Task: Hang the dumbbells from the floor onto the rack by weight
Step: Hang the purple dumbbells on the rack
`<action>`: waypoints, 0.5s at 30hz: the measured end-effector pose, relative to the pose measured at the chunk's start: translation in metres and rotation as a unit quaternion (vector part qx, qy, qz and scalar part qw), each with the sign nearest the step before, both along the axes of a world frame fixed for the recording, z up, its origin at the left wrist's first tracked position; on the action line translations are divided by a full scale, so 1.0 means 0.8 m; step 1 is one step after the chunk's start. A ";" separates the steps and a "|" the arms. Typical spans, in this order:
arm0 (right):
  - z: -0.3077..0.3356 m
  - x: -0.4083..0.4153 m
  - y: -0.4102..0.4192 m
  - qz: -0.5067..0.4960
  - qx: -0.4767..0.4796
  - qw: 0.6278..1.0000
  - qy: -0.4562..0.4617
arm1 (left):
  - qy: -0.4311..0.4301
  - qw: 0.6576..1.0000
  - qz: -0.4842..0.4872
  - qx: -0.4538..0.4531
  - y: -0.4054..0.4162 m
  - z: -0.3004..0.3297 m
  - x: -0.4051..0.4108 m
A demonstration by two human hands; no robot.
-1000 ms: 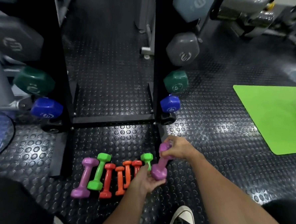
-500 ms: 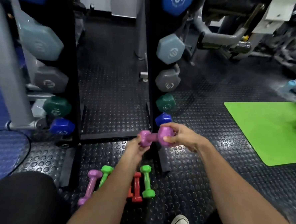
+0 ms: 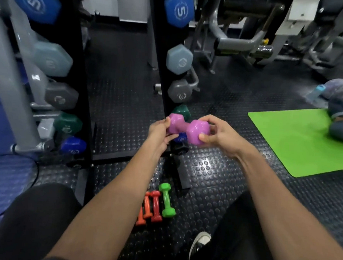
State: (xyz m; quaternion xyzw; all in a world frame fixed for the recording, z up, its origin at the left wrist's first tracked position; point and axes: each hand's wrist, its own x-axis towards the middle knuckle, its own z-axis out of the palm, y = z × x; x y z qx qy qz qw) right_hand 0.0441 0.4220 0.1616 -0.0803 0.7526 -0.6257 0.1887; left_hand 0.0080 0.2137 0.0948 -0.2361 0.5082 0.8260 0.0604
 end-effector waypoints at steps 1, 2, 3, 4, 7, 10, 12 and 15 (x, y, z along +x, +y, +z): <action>0.007 0.005 -0.001 -0.010 -0.012 1.000 0.020 | 0.018 1.000 -0.004 -0.001 0.002 0.011 -0.005; 0.018 0.007 -0.001 -0.021 -0.018 0.999 0.045 | 0.036 0.999 -0.011 -0.004 0.004 0.028 -0.012; 0.030 0.009 -0.002 -0.031 -0.021 0.997 0.070 | 0.058 0.998 -0.017 -0.004 0.005 0.045 -0.020; 0.041 0.011 -0.002 -0.038 -0.022 0.995 0.093 | 0.078 0.997 -0.027 -0.004 0.008 0.063 -0.026; 0.082 0.010 -0.004 -0.067 -0.031 0.984 0.164 | 0.134 0.988 -0.073 -0.001 0.013 0.131 -0.040; 0.115 0.001 -0.008 -0.086 -0.025 0.971 0.223 | 0.164 0.983 -0.074 -0.040 0.013 0.190 -0.056; 0.132 -0.004 -0.011 -0.102 -0.022 0.962 0.251 | 0.181 0.981 -0.043 -0.054 0.009 0.227 -0.063; 0.158 -0.014 -0.015 -0.123 -0.020 0.955 0.269 | 0.210 0.973 0.024 -0.090 0.001 0.271 -0.073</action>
